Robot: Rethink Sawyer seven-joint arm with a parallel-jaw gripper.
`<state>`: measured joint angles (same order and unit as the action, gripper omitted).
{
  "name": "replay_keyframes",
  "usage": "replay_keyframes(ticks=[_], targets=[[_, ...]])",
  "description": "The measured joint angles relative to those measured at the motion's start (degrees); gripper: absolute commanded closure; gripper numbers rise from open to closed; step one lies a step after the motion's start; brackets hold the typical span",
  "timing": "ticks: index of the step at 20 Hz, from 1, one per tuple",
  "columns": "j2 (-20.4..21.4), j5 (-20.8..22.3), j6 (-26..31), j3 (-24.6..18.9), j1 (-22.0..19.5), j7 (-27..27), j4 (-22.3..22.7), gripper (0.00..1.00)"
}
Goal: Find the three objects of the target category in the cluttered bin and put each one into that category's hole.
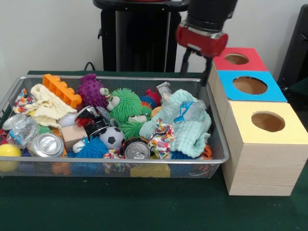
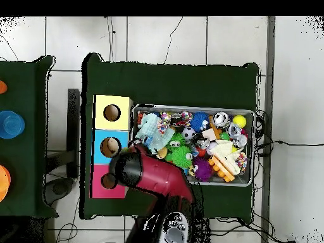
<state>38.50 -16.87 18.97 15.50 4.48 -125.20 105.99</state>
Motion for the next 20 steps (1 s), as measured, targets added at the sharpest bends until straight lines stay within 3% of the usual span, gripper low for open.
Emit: replay_keyframes(ticks=[5,7,20], targets=[[-0.67,-0.01,-0.28,-2.11,-6.31,0.0,0.76,0.0],[-1.12,-0.02,-0.31,-2.19,-7.06,0.0,0.82,0.0],[-3.98,-0.02,-6.67,-4.83,-1.6,0.0,0.89,0.0]])
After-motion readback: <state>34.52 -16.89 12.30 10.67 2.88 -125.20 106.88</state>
